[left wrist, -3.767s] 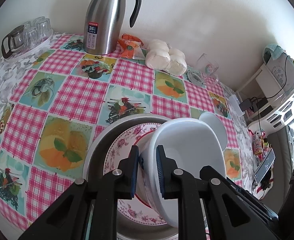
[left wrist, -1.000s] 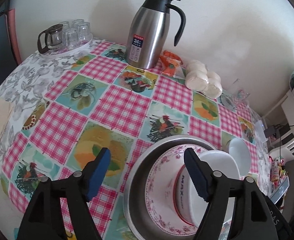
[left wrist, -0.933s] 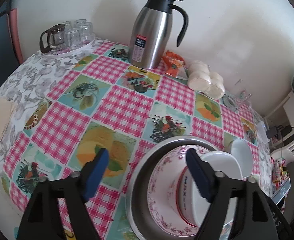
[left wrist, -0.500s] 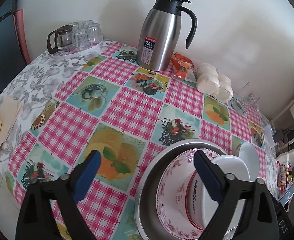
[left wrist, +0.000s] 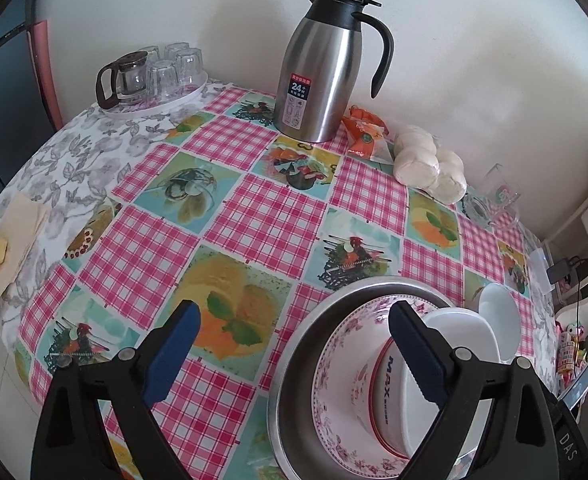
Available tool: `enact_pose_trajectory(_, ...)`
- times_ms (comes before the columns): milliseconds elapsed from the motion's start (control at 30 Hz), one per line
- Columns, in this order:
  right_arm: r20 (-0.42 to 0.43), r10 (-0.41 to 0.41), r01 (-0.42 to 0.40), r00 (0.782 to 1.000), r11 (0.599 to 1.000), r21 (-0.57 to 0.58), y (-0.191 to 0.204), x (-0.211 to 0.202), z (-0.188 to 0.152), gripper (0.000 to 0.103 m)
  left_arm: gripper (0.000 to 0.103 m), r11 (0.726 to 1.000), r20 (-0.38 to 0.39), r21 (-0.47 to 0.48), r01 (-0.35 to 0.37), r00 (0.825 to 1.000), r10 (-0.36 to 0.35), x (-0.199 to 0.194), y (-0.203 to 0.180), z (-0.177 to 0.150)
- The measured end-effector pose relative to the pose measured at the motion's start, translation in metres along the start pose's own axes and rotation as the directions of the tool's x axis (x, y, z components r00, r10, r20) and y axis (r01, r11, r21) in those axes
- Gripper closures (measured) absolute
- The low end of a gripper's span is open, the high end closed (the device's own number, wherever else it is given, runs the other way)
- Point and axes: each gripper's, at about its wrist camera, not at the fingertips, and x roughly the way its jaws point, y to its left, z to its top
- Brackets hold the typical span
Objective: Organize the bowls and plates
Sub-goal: 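Move both tools over the table toward the pale blue-white bowl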
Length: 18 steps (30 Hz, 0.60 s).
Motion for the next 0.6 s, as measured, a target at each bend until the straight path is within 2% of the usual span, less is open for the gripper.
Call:
enact_pose_trajectory(300,0.014,-0.054,0.052,0.998,0.996,0.075,-0.036,0.001,0.010,0.000,0.008,1.000,0.013,0.016,0.026,1.000,-0.026,-0.009,-0.011,0.000)
enact_pose_trajectory(600,0.012,-0.127,0.123,0.992,0.978,0.169,-0.084,0.005,0.021,0.000,0.008,0.992,0.047,0.107,0.072,0.996,-0.077,-0.019,-0.050,0.007)
